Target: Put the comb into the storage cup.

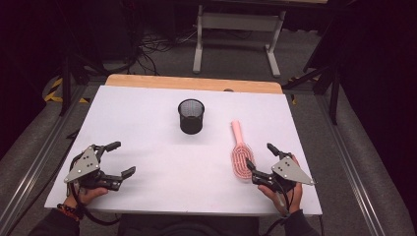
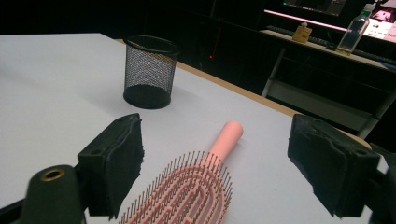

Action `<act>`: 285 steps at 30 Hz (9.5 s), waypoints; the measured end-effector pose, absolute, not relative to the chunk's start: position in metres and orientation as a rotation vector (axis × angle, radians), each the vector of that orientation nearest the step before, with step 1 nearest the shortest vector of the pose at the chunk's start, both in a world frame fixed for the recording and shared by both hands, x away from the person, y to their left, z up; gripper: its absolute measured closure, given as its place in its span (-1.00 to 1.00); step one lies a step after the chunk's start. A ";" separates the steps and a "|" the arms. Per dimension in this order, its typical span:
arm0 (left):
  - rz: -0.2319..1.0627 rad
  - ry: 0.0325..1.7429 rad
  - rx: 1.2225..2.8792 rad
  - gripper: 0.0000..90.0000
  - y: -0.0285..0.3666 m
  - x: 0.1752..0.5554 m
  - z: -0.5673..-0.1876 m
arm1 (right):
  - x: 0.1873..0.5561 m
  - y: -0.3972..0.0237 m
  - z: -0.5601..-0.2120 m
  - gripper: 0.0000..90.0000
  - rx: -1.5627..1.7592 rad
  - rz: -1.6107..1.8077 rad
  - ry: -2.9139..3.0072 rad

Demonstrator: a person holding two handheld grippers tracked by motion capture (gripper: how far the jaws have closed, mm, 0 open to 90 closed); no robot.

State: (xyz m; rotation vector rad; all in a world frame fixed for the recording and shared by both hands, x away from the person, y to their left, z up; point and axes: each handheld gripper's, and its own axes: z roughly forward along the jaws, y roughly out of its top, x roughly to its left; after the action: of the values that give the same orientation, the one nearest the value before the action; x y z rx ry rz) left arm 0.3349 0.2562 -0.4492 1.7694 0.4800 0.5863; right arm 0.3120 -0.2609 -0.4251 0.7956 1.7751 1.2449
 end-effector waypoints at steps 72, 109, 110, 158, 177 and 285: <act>0.596 0.495 1.820 -0.78 0.257 0.337 -0.455 | 0.429 -0.248 -0.414 0.99 0.864 1.089 2.176; 0.587 0.465 1.819 -0.78 0.258 0.337 -0.454 | 0.508 -0.215 -0.439 0.99 0.833 0.745 2.463; 0.585 0.465 1.821 -0.77 0.258 0.336 -0.454 | 0.508 -0.218 -0.439 0.99 0.849 0.737 2.455; 0.593 0.472 1.852 -0.76 0.259 0.335 -0.452 | 0.396 -0.337 -0.435 0.69 1.164 0.679 2.344; 0.592 0.467 1.890 -0.74 0.255 0.337 -0.454 | 0.384 -0.332 -0.422 -0.59 0.781 0.554 2.660; 0.448 0.370 1.760 -0.67 0.156 0.362 -0.415 | 0.348 -0.180 -0.406 0.54 0.607 1.342 2.062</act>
State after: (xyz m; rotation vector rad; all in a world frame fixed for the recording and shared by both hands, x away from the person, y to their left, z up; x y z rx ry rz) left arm 0.3624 0.1558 -0.4150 1.7603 0.3695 0.4482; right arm 0.3483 -0.1800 -0.4064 0.6071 2.0621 1.3422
